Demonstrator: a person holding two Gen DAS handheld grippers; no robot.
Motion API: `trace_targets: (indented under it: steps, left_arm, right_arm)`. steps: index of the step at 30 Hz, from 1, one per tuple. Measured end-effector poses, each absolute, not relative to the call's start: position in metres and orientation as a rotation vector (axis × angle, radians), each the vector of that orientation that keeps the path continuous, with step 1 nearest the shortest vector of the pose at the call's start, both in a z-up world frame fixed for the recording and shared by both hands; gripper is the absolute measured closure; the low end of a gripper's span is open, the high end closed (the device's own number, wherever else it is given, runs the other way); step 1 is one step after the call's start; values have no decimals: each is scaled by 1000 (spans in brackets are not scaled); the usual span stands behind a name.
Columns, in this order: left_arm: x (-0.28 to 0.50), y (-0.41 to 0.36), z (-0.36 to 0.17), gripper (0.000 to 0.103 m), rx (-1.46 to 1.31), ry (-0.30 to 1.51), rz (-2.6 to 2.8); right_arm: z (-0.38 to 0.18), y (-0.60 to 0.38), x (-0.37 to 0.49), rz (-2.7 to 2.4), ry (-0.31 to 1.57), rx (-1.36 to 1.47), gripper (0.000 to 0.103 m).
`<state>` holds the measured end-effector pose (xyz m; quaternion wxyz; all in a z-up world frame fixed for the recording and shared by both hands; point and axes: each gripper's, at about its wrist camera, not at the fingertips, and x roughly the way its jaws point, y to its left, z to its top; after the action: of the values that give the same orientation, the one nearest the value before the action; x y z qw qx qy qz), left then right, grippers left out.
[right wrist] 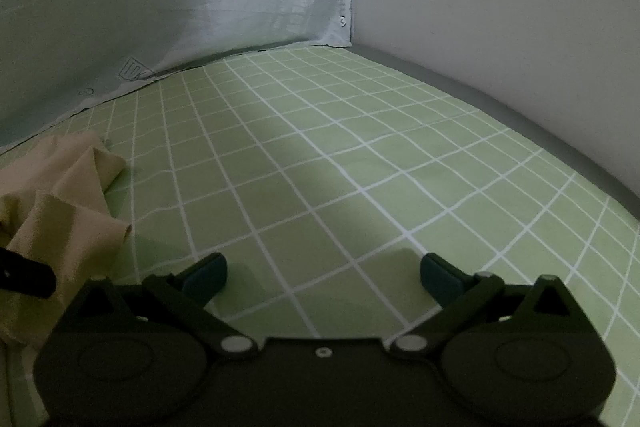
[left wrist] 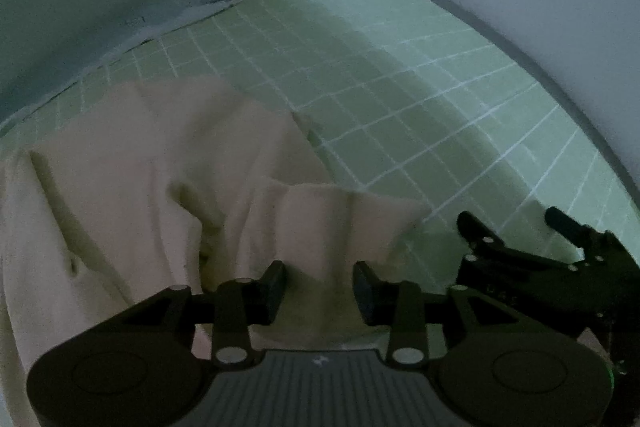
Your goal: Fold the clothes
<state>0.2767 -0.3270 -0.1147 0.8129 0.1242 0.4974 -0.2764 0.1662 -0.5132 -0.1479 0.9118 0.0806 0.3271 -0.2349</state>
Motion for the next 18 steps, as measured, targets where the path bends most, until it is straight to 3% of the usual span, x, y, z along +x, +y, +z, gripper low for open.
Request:
trace_targets:
  steps: [3, 10, 18]
  left_arm:
    - [280, -318, -113, 98, 215, 1065, -583]
    - [278, -274, -68, 99, 69, 960, -557]
    - [305, -131, 25, 99, -158, 691, -303]
  right_arm:
    - [-148, -513, 166, -485, 673, 164, 0]
    - [-148, -514, 167, -489, 673, 158, 0]
    - [-145, -511, 166, -494, 690, 145, 0]
